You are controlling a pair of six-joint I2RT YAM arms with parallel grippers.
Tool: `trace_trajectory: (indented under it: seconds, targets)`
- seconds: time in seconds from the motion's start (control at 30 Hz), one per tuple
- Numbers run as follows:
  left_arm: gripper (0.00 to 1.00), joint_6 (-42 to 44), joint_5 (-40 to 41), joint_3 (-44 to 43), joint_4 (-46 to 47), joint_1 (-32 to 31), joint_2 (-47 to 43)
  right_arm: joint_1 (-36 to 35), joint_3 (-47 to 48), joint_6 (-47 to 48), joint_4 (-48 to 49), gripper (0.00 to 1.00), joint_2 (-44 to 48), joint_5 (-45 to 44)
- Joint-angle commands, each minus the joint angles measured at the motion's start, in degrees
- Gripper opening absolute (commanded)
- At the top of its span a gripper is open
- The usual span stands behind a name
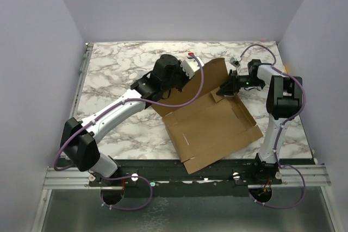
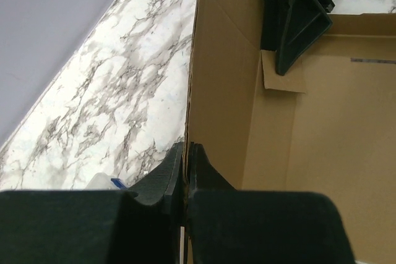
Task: Fold the paper box
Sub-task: Fold the paper box at the center of the board.
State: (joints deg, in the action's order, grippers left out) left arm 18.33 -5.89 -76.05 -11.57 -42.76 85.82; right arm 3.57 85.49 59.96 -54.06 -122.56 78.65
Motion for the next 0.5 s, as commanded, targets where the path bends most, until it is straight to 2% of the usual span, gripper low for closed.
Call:
trace_trajectory:
  seconds: [0.0, 0.1, 0.17, 0.27, 0.47]
  targets:
    - [0.0, -3.5, -1.5, 2.5, 9.6, 0.7, -4.8, -0.1, 0.3, 2.6, -2.8, 0.36, 1.0, 2.9]
    - [0.0, -4.7, -1.8, 4.0, 10.8, 1.4, -6.0, -0.1, 0.7, 3.6, -4.6, 0.2, 1.5, 3.0]
    - [0.0, -5.3, -2.0, 4.9, 11.3, 1.8, -6.5, -0.1, 0.6, 3.8, -4.8, 0.15, 2.0, 3.2]
    - [0.0, -6.5, -2.5, 6.2, 12.4, 2.4, -7.4, -0.1, 0.8, 3.8, -5.1, 0.02, 2.1, 3.1]
    - [0.0, -8.7, -5.3, 8.7, 15.8, 4.3, -8.8, -0.1, 1.0, 2.3, -4.8, 0.02, 2.8, 2.4]
